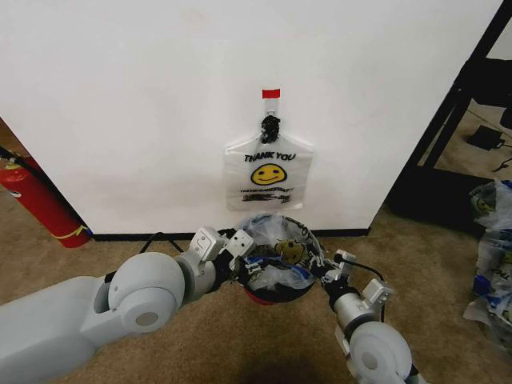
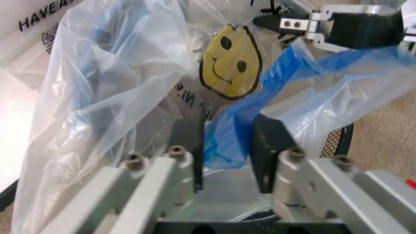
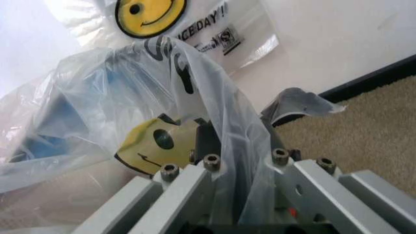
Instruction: Pick up the garbage bag from the wall and place it over the trash bin.
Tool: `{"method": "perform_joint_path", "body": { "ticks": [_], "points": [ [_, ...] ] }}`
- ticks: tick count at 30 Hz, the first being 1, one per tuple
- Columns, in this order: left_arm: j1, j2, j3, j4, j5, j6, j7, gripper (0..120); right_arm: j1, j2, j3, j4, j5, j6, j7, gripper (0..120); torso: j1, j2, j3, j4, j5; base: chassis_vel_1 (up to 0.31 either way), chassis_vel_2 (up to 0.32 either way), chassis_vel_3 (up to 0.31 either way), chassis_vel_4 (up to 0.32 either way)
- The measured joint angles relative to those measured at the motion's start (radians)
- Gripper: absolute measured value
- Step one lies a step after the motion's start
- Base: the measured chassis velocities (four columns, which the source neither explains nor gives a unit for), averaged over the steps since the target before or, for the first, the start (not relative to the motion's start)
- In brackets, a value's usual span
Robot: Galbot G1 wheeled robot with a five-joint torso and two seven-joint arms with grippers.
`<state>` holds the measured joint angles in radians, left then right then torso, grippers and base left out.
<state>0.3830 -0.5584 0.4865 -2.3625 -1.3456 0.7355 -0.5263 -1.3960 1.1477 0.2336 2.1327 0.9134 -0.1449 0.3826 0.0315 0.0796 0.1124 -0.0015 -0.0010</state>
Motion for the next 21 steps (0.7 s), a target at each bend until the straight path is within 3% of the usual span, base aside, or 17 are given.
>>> {"method": "perform_joint_path", "body": {
  "ticks": [6,21],
  "points": [
    [0.024,0.014,-0.008,-0.018,0.008,0.0,0.0,0,0.004,0.008,-0.002,0.0,0.0,0.0,0.0,1,0.0,0.0,0.0,0.0001,0.0001,0.0,0.0,0.0,0.0],
    [0.153,0.031,-0.08,-0.083,0.048,0.0,0.008,0,0.012,0.036,0.024,-0.009,0.028,0.0,0.039,1,0.0,0.0,0.0,0.0,0.0001,0.0,0.0,0.0,0.0]
  ]
}}
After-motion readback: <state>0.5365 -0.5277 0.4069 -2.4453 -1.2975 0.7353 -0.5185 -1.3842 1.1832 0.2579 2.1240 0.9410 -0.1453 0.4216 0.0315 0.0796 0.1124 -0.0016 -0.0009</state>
